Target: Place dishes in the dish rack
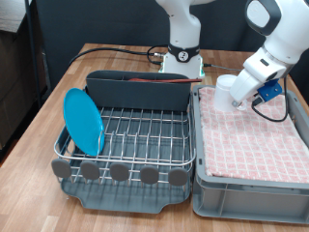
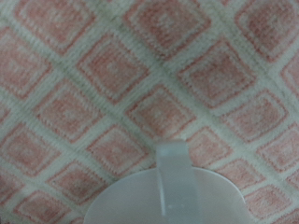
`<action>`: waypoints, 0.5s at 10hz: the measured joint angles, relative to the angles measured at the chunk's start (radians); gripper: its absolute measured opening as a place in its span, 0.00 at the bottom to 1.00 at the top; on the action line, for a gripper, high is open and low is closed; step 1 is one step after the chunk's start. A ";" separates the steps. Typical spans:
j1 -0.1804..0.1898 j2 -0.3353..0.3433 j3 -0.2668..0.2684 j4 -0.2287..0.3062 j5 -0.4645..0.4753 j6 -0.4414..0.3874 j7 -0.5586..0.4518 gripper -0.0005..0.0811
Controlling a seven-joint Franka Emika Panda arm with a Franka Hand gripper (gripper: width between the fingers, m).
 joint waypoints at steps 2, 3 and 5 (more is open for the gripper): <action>0.000 0.000 -0.005 -0.012 0.000 0.017 -0.009 0.99; 0.000 0.001 -0.008 -0.017 0.000 0.022 -0.011 0.99; 0.000 0.001 -0.012 -0.026 0.000 0.042 -0.012 0.99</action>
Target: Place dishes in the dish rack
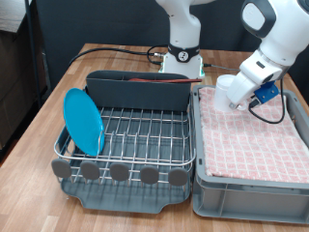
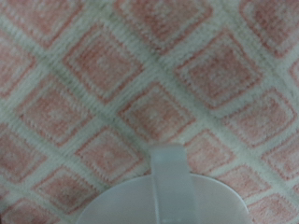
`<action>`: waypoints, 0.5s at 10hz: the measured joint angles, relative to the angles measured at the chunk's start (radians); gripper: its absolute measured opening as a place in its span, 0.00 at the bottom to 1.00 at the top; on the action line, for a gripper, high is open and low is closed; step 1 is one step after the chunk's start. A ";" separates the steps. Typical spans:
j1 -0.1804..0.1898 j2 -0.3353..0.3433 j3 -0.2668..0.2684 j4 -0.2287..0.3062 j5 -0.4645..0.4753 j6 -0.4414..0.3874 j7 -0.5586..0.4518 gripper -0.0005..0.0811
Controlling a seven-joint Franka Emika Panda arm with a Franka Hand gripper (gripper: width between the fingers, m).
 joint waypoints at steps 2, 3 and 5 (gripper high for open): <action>0.000 0.000 -0.002 -0.007 0.000 0.010 0.000 0.89; 0.000 0.000 -0.003 -0.009 0.000 0.012 0.000 0.69; 0.000 0.000 -0.005 -0.010 0.000 0.013 0.000 0.50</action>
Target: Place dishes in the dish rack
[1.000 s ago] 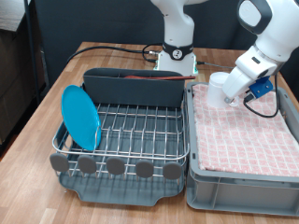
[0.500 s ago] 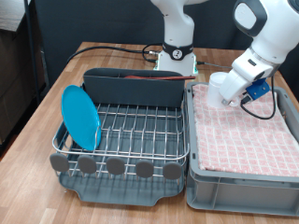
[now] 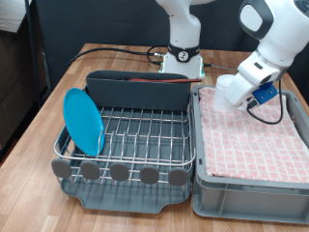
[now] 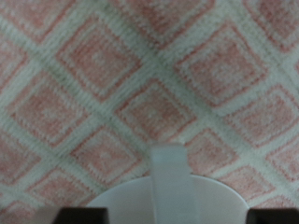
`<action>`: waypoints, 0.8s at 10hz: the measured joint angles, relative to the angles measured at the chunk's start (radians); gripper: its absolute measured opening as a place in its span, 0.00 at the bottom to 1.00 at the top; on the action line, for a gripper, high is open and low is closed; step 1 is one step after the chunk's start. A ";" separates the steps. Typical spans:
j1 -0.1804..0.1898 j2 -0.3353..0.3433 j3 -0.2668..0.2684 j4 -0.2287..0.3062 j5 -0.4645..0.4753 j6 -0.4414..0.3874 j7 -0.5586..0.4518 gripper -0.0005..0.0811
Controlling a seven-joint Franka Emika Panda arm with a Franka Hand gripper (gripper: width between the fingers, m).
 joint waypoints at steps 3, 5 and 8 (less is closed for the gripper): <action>0.000 0.000 -0.004 0.000 0.001 0.000 0.000 0.09; 0.000 -0.003 -0.007 0.007 0.001 -0.011 0.000 0.09; 0.000 -0.024 -0.010 0.041 0.005 -0.067 0.001 0.09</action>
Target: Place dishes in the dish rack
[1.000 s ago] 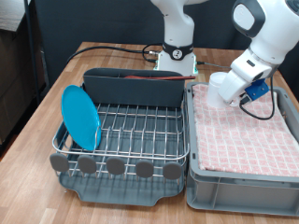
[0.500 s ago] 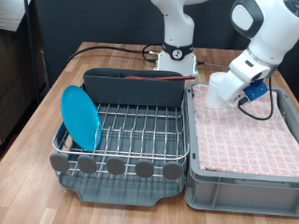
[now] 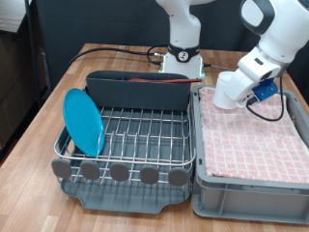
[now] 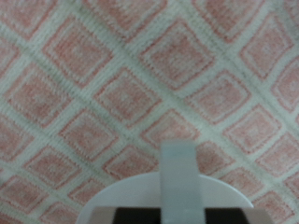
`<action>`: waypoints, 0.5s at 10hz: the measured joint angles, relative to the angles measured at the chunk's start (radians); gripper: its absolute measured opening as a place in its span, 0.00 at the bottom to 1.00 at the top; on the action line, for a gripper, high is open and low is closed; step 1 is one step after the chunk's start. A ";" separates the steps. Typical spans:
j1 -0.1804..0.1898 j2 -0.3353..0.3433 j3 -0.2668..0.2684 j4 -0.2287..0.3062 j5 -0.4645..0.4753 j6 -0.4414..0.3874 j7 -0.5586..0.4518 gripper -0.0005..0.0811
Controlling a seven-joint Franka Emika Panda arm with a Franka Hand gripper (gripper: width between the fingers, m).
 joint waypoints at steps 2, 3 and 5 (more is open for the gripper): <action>-0.001 -0.023 -0.011 0.029 0.002 -0.033 0.010 0.10; -0.002 -0.033 -0.019 0.048 0.008 -0.051 0.017 0.10; -0.012 -0.052 -0.044 0.087 0.012 -0.053 0.085 0.10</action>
